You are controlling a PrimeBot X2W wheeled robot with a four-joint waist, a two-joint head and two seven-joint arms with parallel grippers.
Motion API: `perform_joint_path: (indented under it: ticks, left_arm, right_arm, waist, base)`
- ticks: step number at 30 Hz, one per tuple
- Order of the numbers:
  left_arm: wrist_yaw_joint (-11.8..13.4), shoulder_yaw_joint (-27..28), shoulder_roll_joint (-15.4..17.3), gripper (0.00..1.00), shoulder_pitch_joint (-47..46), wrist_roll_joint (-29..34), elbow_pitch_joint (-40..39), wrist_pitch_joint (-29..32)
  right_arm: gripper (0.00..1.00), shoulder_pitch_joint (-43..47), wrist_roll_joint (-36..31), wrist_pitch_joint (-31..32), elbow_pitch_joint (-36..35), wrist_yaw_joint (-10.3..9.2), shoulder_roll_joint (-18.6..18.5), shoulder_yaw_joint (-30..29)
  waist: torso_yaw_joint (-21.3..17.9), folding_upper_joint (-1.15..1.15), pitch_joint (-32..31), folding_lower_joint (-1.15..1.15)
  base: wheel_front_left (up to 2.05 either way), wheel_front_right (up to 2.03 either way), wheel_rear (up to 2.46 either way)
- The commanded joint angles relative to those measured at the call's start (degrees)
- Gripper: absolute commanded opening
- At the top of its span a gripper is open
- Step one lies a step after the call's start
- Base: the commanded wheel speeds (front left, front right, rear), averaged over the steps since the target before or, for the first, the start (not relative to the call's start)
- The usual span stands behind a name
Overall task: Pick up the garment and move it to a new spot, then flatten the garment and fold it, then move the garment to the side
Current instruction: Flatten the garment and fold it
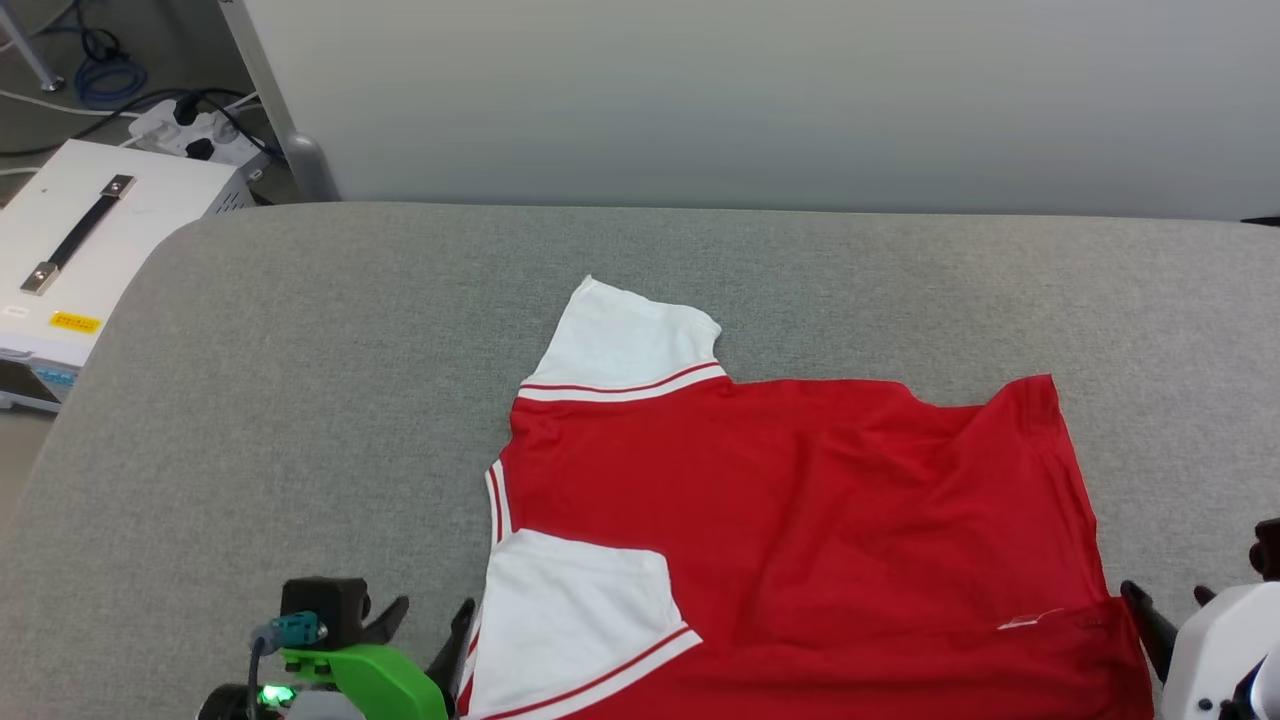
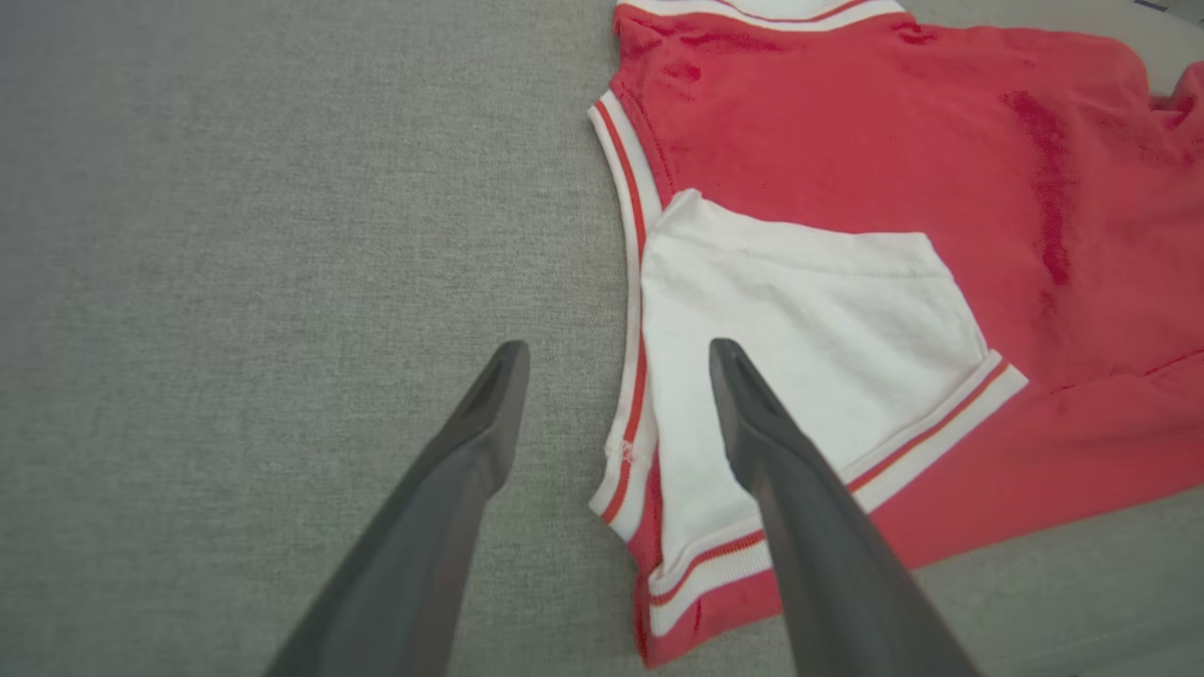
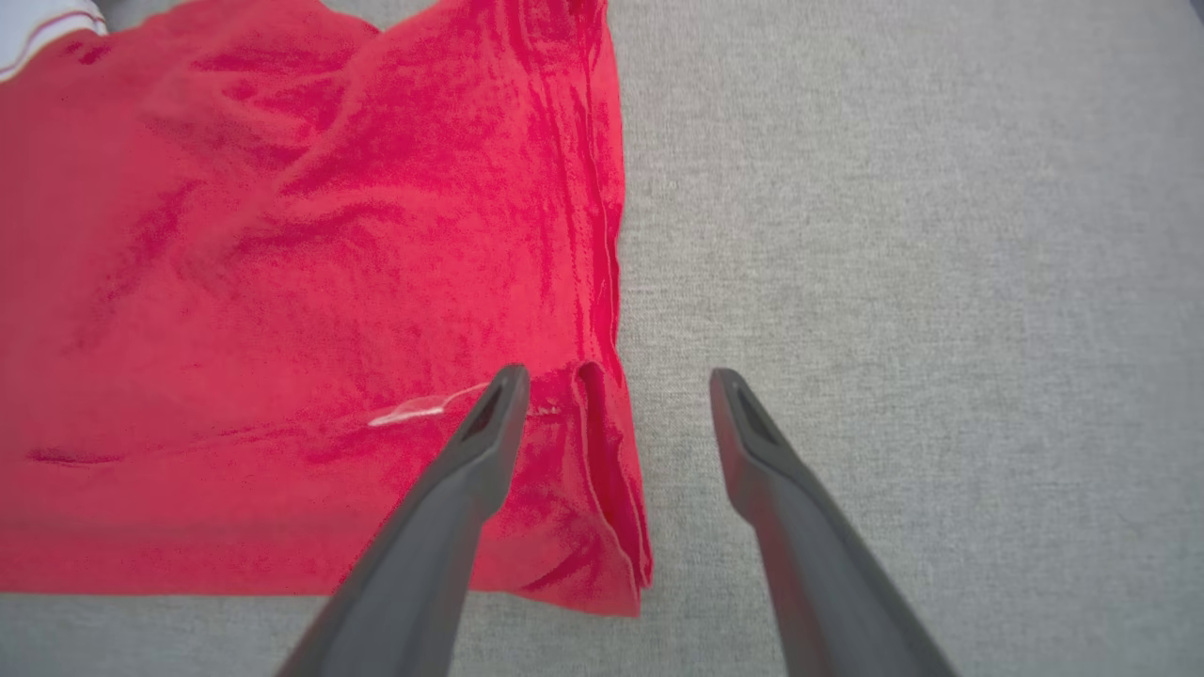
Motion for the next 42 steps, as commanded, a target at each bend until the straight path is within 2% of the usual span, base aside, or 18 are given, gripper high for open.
perform_joint_path:
  ticks: [1, 7, 10, 15, 21, 26, 32, 37, 42]
  left_arm:
    - [-0.5, 0.8, -0.3, 1.0, -1.6, 1.0, -0.3, -2.4]
    - [-2.2, 3.3, -1.5, 1.0, -2.4, 3.2, -1.3, -12.5]
    - [-2.7, 4.2, -2.2, 1.0, -2.1, 4.5, -1.8, -15.2]
    - [-3.8, 7.1, -4.1, 1.0, -1.3, 6.0, -2.6, -16.7]
    - [-6.3, 12.8, -8.0, 1.0, -0.1, 10.5, -3.7, -16.9]
    - [-9.0, 17.7, -12.5, 1.0, 1.7, 14.9, -3.4, -16.9]
    - [-13.2, 21.6, -16.1, 1.0, 2.1, 19.4, -1.9, -16.9]
    - [-16.3, 23.0, -16.8, 1.0, 0.0, 21.5, 0.3, -16.9]
    - [-18.6, 21.9, -14.9, 1.0, -6.2, 22.1, 3.3, -14.3]
  right_arm:
    - [1.0, -1.2, 0.6, -2.1, -0.8, -0.05, -0.6, 0.5]
    - [1.0, -1.7, 3.3, -11.0, -4.3, -0.05, -0.7, 2.7]
    - [1.0, -1.9, 4.9, -16.0, -6.0, -0.05, -0.3, 3.5]
    - [1.0, -1.4, 2.4, -23.5, -7.0, -0.05, -0.6, 5.2]
    - [1.0, -0.7, 0.4, -30.3, -7.3, -0.05, 1.6, 5.3]
    - [1.0, -0.7, -0.8, -32.9, -6.5, -0.05, 2.4, 6.7]
    - [1.0, -1.3, -0.8, -34.0, -5.7, -0.05, 2.7, 7.3]
    - [1.0, -2.4, -1.0, -34.1, -5.7, -0.05, 2.4, 8.3]
    - [1.0, -4.0, -1.3, -33.9, -6.7, -0.05, 2.4, 9.5]
  waist:
    - [-0.5, 0.0, -0.7, 0.0]
    - [-1.1, 0.0, -1.3, 0.0]
    - [-1.3, 0.0, -1.2, 0.0]
    - [-1.3, 0.0, -1.0, 0.0]
    - [-1.2, 0.0, -0.6, 0.0]
    - [-1.5, 0.0, 0.0, 0.0]
    - [-2.0, 0.0, 1.4, 0.0]
    - [-3.0, 0.0, 3.6, 0.0]
    - [-4.7, 0.0, 7.8, 0.0]
  base:
    - [0.0, 0.0, 0.0]
    - [0.0, 0.0, 0.0]
    - [0.0, 0.0, 0.0]
    - [0.0, 0.0, 0.0]
    - [0.0, 0.0, 0.0]
    - [0.0, 0.0, 0.0]
    - [0.0, 0.0, 0.0]
    - [0.0, 0.0, 0.0]
    - [0.0, 0.0, 0.0]
